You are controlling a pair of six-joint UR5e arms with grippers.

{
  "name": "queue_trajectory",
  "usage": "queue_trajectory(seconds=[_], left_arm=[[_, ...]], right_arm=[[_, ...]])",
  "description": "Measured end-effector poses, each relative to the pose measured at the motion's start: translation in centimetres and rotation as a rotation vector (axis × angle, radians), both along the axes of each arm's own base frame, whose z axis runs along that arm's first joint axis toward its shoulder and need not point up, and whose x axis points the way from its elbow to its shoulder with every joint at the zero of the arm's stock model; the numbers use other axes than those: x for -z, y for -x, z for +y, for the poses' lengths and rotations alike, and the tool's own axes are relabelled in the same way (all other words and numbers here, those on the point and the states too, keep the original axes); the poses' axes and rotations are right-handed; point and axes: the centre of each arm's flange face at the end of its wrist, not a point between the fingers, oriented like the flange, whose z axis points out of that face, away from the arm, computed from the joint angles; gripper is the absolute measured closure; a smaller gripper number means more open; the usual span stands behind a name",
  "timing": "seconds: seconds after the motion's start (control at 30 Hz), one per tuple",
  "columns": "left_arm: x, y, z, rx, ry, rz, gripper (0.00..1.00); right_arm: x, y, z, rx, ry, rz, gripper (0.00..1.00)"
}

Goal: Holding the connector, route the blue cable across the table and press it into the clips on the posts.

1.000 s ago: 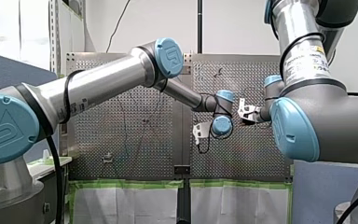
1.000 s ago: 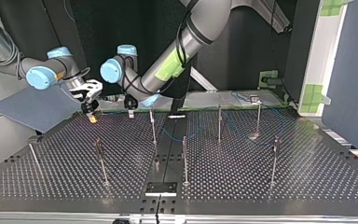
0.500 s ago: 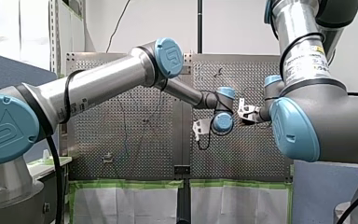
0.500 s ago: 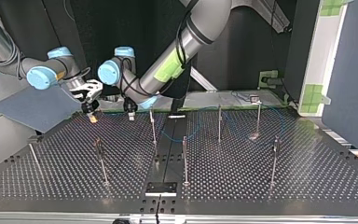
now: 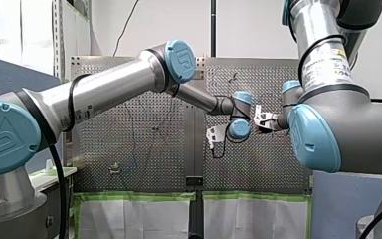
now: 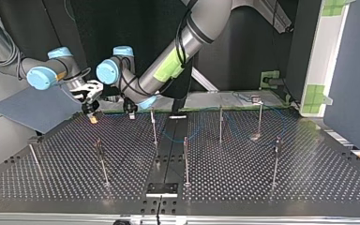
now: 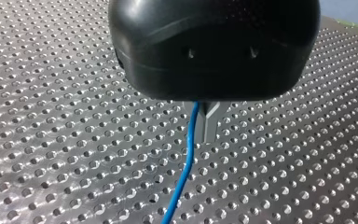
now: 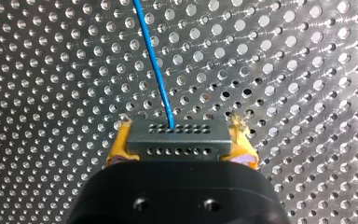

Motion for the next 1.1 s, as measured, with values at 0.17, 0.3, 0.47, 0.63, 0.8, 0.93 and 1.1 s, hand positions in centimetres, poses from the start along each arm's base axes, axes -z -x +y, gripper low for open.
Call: queue_trajectory(seconds=[0.17,0.3,0.47,0.63,0.8,0.93,1.1], left_arm=[[-1.3,0.3,0.4,-0.030,0.000,-0.003,1.00],[-3.1,0.8,0.8,-0.038,0.005,0.000,1.00],[-5.3,1.4,1.7,-0.042,0.016,-0.005,1.00],[-7.1,1.9,2.4,-0.044,0.025,-0.018,1.00],[-9.7,2.6,2.6,-0.038,0.041,-0.039,1.00],[-10.8,3.0,2.5,-0.033,0.047,-0.047,1.00],[-11.6,3.3,2.4,-0.028,0.052,-0.052,1.00]], right_arm=[[-0.1,0.0,0.0,-0.002,0.004,0.002,1.00],[-0.9,-0.4,0.2,-0.031,0.015,-0.005,1.00],[-2.5,-1.1,0.7,-0.077,0.030,-0.030,1.00],[-4.6,-1.1,0.9,-0.084,0.045,-0.057,1.00],[-7.7,-0.6,1.0,-0.071,0.066,-0.098,1.00],[-10.3,-0.3,1.3,-0.055,0.084,-0.135,1.00],[-13.5,0.0,1.9,-0.027,0.099,-0.181,1.00]])
